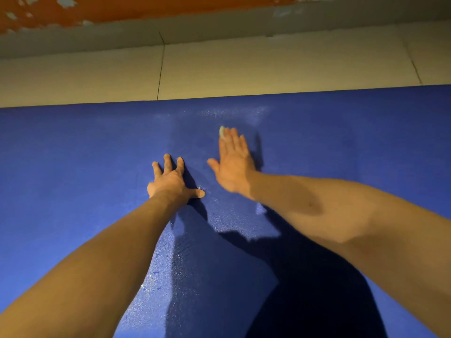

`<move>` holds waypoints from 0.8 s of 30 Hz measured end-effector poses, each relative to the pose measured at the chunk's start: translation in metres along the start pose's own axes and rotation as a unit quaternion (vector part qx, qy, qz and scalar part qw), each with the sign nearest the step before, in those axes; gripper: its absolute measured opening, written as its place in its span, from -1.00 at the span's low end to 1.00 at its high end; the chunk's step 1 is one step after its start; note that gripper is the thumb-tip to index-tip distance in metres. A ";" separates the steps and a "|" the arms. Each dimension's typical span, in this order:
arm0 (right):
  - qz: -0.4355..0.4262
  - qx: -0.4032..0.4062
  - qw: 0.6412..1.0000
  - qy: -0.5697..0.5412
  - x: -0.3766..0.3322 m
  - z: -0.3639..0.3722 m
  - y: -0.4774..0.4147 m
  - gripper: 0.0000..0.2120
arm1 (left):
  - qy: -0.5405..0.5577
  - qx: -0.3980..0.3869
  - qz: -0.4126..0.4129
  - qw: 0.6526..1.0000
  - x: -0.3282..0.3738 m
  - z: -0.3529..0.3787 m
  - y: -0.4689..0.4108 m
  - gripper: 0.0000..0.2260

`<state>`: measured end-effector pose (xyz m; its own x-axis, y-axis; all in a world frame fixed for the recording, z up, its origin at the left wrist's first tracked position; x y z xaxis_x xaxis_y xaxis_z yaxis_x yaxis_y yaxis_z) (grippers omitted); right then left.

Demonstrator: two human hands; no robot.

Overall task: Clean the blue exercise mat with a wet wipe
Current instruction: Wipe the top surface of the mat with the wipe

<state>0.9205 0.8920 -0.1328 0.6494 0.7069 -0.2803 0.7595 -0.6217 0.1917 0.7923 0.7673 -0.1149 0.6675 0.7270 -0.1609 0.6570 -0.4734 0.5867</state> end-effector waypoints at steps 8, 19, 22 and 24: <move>0.008 0.030 0.999 0.024 0.081 -0.028 0.005 -0.26 | -0.005 0.000 0.004 1.000 0.000 0.000 0.001 0.14; -0.044 -0.004 0.999 -0.021 -0.032 0.020 0.053 -0.21 | -0.002 0.003 0.001 1.000 0.000 0.000 0.003 0.15; -0.126 -0.024 0.991 0.032 -0.057 0.034 0.072 -0.24 | 0.003 0.005 0.000 1.000 -0.001 0.001 0.003 0.14; -0.144 -0.015 0.986 0.080 -0.040 0.023 0.066 -0.26 | 0.005 0.005 0.001 1.000 -0.002 0.002 0.002 0.14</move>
<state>0.9433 0.8149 -0.1307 0.4023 0.8983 -0.1766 0.9127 -0.3785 0.1537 0.7930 0.7641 -0.1153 0.6649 0.7315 -0.1511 0.6596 -0.4801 0.5783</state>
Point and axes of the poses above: each hand's wrist, its own y-axis away from the middle knuckle, its own z-axis out of the palm, x = y × z, the point moved 9 cm from there along -y, towards the middle knuckle, and after that the axes turned 10 degrees about -z, right-handed, at the moved point
